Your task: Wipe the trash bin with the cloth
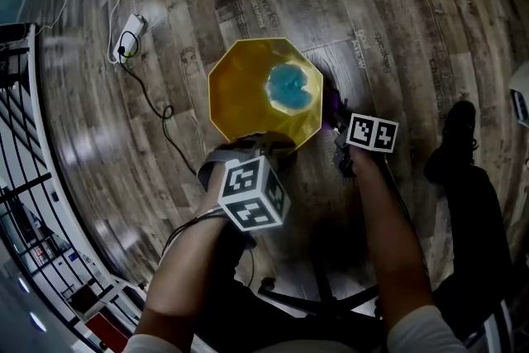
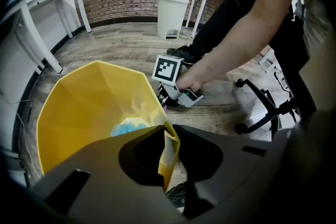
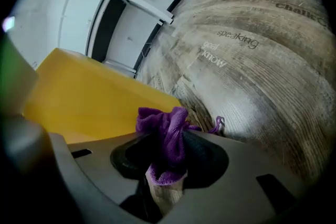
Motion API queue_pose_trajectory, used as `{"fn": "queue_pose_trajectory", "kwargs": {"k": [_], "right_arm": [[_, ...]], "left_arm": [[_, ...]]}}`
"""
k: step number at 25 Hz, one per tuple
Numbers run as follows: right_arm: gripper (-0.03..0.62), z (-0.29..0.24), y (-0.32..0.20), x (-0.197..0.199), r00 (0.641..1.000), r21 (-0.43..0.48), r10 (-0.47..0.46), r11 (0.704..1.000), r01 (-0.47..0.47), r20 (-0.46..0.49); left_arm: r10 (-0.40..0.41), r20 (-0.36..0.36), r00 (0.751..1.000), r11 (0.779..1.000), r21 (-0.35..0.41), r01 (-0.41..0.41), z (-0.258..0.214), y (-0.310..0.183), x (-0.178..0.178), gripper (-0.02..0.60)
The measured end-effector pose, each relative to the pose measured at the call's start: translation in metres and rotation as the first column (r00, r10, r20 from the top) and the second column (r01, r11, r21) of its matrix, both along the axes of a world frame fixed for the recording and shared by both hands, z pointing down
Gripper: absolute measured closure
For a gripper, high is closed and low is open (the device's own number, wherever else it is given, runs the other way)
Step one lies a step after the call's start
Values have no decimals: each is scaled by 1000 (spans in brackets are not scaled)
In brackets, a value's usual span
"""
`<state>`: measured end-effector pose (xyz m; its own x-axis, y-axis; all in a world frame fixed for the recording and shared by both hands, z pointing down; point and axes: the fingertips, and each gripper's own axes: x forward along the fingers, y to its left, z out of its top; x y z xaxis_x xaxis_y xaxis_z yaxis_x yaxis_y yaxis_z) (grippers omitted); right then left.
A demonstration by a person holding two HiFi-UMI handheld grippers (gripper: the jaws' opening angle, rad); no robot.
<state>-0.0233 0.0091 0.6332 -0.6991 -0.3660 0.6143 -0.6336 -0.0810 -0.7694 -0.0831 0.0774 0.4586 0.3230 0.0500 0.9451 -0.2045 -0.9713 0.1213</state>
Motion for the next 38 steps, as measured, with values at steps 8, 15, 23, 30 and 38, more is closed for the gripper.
{"fn": "queue_pose_trajectory", "kwargs": {"k": [8,15,23,30,38], "right_arm": [[450,43,1,-2,982,-31,-85,996,81,-170],[450,57,-2,-6,953,-38,-144,990,139,-265],[450,28,1,15,958,-9,-93,996,94,-270],[450,-28,10,41,978,44,5,999,4,-209],[450,-88,31,51,983,70,179,982,-176,-38]], "left_arm": [[-5,-17,1000,1000,0,5,-1,-1,6,538],[-33,-29,999,999,-9,32,-1,0,4,538],[-128,-37,991,992,-27,127,3,-7,12,537],[-162,-72,984,987,-24,160,-10,-13,24,476],[-55,35,998,998,28,54,-4,-2,-9,442]]}}
